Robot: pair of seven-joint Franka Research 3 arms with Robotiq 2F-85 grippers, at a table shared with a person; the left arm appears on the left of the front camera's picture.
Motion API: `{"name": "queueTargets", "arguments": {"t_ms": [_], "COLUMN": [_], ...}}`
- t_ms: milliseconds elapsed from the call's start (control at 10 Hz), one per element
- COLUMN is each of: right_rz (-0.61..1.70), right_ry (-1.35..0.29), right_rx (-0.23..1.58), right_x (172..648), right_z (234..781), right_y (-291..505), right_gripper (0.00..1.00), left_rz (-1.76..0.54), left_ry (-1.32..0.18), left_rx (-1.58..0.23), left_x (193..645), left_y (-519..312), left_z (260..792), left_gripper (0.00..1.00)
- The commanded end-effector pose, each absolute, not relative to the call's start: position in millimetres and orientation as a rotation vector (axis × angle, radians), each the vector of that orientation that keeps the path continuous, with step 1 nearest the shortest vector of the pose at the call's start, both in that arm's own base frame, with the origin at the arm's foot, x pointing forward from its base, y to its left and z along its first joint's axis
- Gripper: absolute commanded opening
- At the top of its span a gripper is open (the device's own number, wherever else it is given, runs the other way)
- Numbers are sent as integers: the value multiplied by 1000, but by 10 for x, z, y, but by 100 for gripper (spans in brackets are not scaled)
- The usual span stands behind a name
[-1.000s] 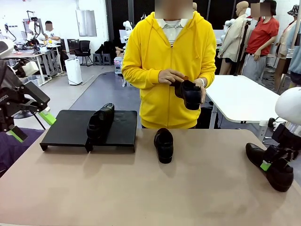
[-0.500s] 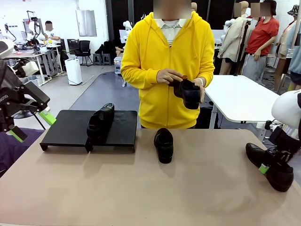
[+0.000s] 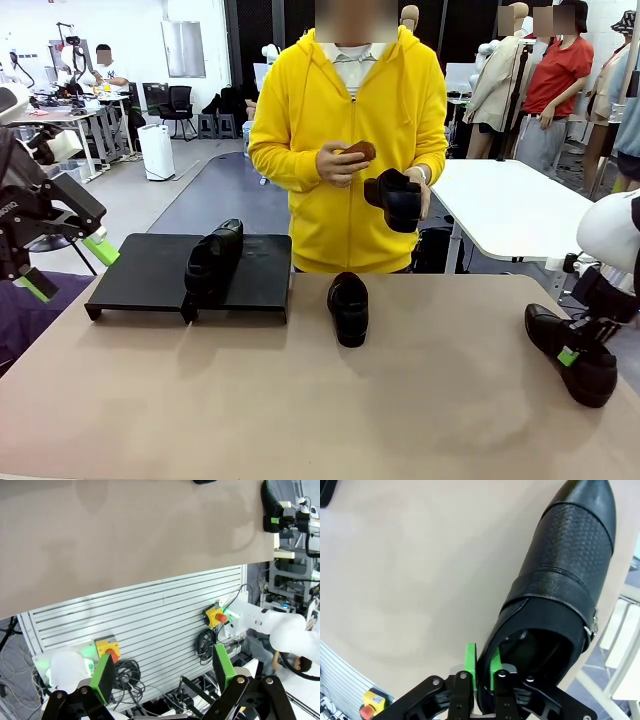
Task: Organize the shoes by placing them on the stand.
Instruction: Pick up one Shoe and place it in the middle of the table.
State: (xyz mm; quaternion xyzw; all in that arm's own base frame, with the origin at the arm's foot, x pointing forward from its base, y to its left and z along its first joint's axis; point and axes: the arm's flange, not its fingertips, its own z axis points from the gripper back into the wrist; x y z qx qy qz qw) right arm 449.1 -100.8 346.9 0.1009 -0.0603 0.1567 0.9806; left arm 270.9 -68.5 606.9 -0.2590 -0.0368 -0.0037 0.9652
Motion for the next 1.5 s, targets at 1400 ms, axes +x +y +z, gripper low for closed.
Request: {"name": "queueTargets", "arguments": {"t_ms": [1400], "right_rz": [136], "right_ry": [-147], "right_rx": [306], "right_x": [2862], "right_z": [5543], "right_y": [-608], "right_gripper": [0], "left_rz": [-19], "left_ry": [-74], "left_rx": [-524], "left_x": [2690], "left_y": [-649], "left_z": [6074], "left_gripper": [100]}}
